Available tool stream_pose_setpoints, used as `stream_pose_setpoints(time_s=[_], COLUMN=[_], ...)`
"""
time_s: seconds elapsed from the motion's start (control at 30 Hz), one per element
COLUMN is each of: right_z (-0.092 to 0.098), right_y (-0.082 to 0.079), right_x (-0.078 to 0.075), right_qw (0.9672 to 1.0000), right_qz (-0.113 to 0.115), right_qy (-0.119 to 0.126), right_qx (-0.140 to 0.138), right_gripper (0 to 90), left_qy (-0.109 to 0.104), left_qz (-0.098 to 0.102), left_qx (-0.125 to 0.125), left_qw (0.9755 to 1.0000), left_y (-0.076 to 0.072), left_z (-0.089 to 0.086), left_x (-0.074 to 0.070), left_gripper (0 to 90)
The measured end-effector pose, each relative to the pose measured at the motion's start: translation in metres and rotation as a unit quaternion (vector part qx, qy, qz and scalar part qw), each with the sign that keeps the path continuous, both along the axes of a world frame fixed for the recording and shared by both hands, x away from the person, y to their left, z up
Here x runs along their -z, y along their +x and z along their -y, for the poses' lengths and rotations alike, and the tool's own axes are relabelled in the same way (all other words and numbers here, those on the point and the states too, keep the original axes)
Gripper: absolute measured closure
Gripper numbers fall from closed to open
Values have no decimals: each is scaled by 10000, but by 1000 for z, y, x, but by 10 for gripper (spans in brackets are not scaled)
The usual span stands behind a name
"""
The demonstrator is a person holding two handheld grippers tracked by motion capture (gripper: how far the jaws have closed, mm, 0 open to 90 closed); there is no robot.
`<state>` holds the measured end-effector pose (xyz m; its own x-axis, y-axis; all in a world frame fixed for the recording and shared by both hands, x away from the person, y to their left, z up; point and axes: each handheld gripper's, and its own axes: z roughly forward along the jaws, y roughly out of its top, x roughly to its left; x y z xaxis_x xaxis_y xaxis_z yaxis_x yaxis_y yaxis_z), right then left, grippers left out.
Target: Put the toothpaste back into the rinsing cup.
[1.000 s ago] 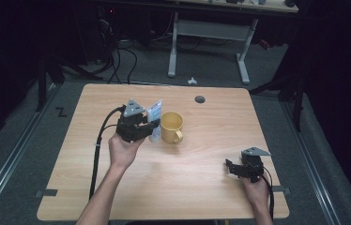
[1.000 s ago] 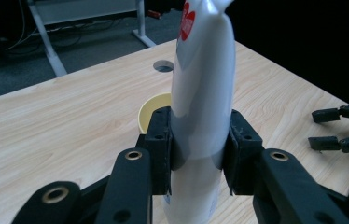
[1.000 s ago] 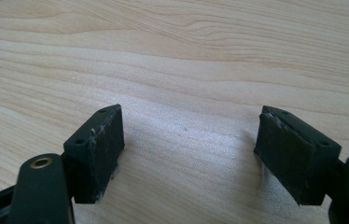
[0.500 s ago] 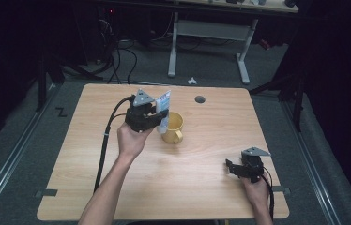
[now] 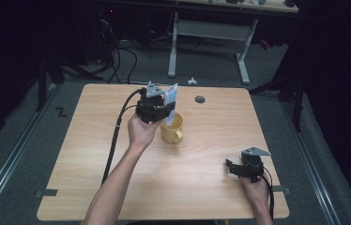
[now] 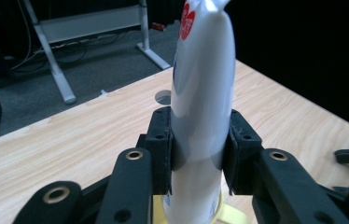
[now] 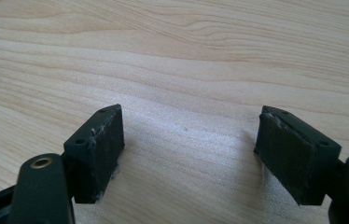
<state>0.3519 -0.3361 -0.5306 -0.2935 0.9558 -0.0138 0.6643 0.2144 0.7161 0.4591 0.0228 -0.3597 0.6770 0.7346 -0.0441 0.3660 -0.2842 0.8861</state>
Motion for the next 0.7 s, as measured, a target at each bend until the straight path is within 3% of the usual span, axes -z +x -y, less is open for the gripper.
stream_pose_setpoints(time_s=[0.2,0.33,0.53,0.63,0.7], right_z=[0,0,0,0,0], right_y=[0,0,0,0,0], right_x=[0,0,0,0,0], right_qw=[10000,10000,10000,10000,10000], right_qz=[6,6,6,2,2], right_qy=[-4,-8,-8,-12,-11], right_qx=[11,13,15,14,12], right_gripper=[238,238,238,238,238], left_qy=[-147,-180,-123,54,-10], left_qz=[-186,-175,-127,-85,-106], left_qx=[-97,-147,-131,-219,-231], left_qw=[9997,9996,9998,9997,9997], left_y=[15,21,26,28,29], left_z=[14,23,31,34,33], left_x=[12,16,20,27,30], left_gripper=[678,679,678,676,676])
